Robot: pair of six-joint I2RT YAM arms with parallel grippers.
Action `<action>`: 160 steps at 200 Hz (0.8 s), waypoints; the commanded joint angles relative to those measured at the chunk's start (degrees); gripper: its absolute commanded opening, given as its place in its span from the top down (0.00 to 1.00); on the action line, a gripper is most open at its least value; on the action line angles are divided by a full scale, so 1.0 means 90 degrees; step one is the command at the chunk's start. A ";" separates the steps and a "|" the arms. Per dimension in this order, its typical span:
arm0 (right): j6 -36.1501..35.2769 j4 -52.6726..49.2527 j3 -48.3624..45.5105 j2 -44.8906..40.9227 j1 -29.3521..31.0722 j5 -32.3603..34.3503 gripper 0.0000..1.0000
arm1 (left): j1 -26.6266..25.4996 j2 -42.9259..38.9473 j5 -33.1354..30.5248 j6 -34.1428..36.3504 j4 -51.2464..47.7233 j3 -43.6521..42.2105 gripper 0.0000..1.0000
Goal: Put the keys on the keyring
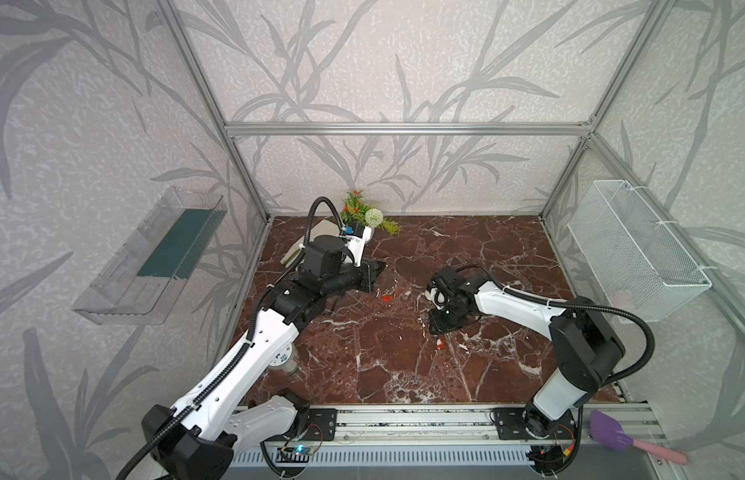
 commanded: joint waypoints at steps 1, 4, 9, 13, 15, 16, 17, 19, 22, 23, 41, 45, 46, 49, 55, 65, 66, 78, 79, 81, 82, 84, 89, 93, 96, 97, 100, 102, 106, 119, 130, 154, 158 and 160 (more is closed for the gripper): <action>0.0189 0.0779 -0.0365 -0.0044 -0.0012 -0.0044 0.65 | -0.0007 0.0079 -0.0010 -0.0025 0.0313 0.0228 1.00; 0.0225 0.0832 -0.0411 -0.0047 -0.0015 -0.0011 0.66 | -0.0010 0.0105 0.0000 -0.0015 0.0310 0.0247 1.00; 0.0286 0.0886 -0.0462 -0.0046 -0.0018 0.0040 0.66 | -0.0013 0.0144 0.0030 -0.0009 0.0266 0.0294 1.00; 0.0337 0.0924 -0.0497 -0.0056 -0.0018 0.0048 0.67 | -0.0007 0.0172 0.0056 0.0009 0.0221 0.0358 1.00; 0.0357 0.0940 -0.0512 -0.0057 -0.0018 0.0063 0.66 | -0.0005 0.0187 0.0080 0.0019 0.0189 0.0390 1.00; 0.0367 0.0952 -0.0521 -0.0057 -0.0018 0.0056 0.67 | -0.0009 0.0195 0.0092 0.0027 0.0174 0.0405 1.00; 0.0377 0.0968 -0.0531 -0.0062 -0.0018 0.0057 0.67 | -0.0011 0.0199 0.0103 0.0036 0.0166 0.0422 1.00; 0.0394 0.0997 -0.0555 -0.0075 -0.0011 0.0058 0.67 | -0.0013 0.0216 0.0130 0.0047 0.0136 0.0457 1.00; 0.0425 0.1048 -0.0594 -0.0099 -0.0017 0.0057 0.67 | -0.0011 0.0230 0.0149 0.0072 0.0095 0.0505 1.00; 0.0435 0.1055 -0.0611 -0.0103 -0.0013 0.0058 0.67 | -0.0012 0.0240 0.0160 0.0078 0.0083 0.0521 1.00; 0.0552 0.1405 -0.0842 -0.0226 -0.0017 0.0108 0.67 | -0.0009 0.0243 0.0142 0.0132 -0.0041 0.0640 1.00; 0.0562 0.1435 -0.0860 -0.0240 -0.0018 0.0151 0.67 | -0.0013 0.0219 0.0121 0.0124 -0.0007 0.0609 1.00; 0.0562 0.1439 -0.0861 -0.0246 -0.0013 0.0163 0.67 | -0.0008 0.0211 0.0117 0.0123 0.0003 0.0602 1.00; 0.0562 0.1425 -0.0871 -0.0243 -0.0013 0.0210 0.67 | -0.0008 0.0196 0.0120 0.0123 0.0033 0.0576 1.00; 0.0554 0.1406 -0.0866 -0.0252 -0.0016 0.0275 0.68 | -0.0013 0.0158 0.0121 0.0114 0.0092 0.0518 1.00; 0.0519 0.1404 -0.0862 -0.0238 -0.0015 0.0342 0.70 | -0.0013 0.0137 0.0132 0.0112 0.0122 0.0468 1.00; 0.0516 0.1399 -0.0862 -0.0240 -0.0017 0.0342 0.71 | -0.0013 0.0135 0.0137 0.0113 0.0116 0.0468 1.00; 0.0514 0.1388 -0.0862 -0.0206 -0.0013 0.0390 0.73 | -0.0013 0.0154 0.0150 0.0122 0.0047 0.0488 1.00; 0.0514 0.1396 -0.0862 -0.0205 -0.0016 0.0395 0.73 | -0.0013 0.0154 0.0151 0.0127 0.0044 0.0488 1.00; 0.0506 0.1387 -0.0862 -0.0196 -0.0018 0.0399 0.73 | -0.0006 0.0154 0.0152 0.0131 0.0042 0.0488 1.00; 0.0505 0.1386 -0.0862 -0.0195 -0.0018 0.0399 0.74 | -0.0005 0.0153 0.0152 0.0132 0.0032 0.0488 1.00; 0.0497 0.1387 -0.0862 -0.0191 -0.0018 0.0400 0.74 | -0.0009 0.0156 0.0160 0.0125 0.0032 0.0488 1.00; 0.0489 0.1385 -0.0855 -0.0170 -0.0009 0.0397 0.74 | -0.0007 0.0155 0.0160 0.0123 0.0026 0.0492 1.00; 0.0485 0.1387 -0.0853 -0.0157 -0.0018 0.0400 0.75 | -0.0012 0.0154 0.0162 0.0123 0.0026 0.0489 1.00; 0.0484 0.1384 -0.0845 -0.0151 -0.0018 0.0400 0.75 | -0.0011 0.0153 0.0162 0.0123 0.0026 0.0488 1.00; 0.0484 0.1384 -0.0844 -0.0148 -0.0018 0.0395 0.76 | -0.0012 0.0149 0.0162 0.0123 0.0029 0.0484 1.00; 0.0476 0.1379 -0.0843 -0.0145 -0.0012 0.0398 0.76 | -0.0012 0.0141 0.0162 0.0114 0.0039 0.0478 1.00; 0.0475 0.1376 -0.0835 -0.0145 -0.0014 0.0400 0.77 | -0.0011 0.0138 0.0162 0.0113 0.0041 0.0471 1.00; 0.0465 0.1365 -0.0825 -0.0136 -0.0018 0.0391 0.77 | -0.0012 0.0134 0.0157 0.0108 0.0048 0.0462 1.00; 0.0453 0.1361 -0.0813 -0.0116 -0.0018 0.0393 0.78 | -0.0010 0.0106 0.0143 0.0085 0.0079 0.0421 1.00; 0.0438 0.1369 -0.0804 -0.0120 -0.0012 0.0390 0.81 | -0.0013 0.0095 0.0150 0.0060 0.0096 0.0384 1.00; 0.0407 0.1280 -0.0718 -0.0088 -0.0018 0.0340 0.88 | -0.0007 0.0063 0.0131 0.0030 0.0127 0.0324 1.00; 0.0398 0.1268 -0.0716 -0.0094 -0.0018 0.0332 0.89 | -0.0007 0.0056 0.0128 0.0025 0.0144 0.0313 1.00; 0.0397 0.1267 -0.0711 -0.0093 -0.0018 0.0332 0.89 | -0.0009 0.0056 0.0124 0.0025 0.0148 0.0305 1.00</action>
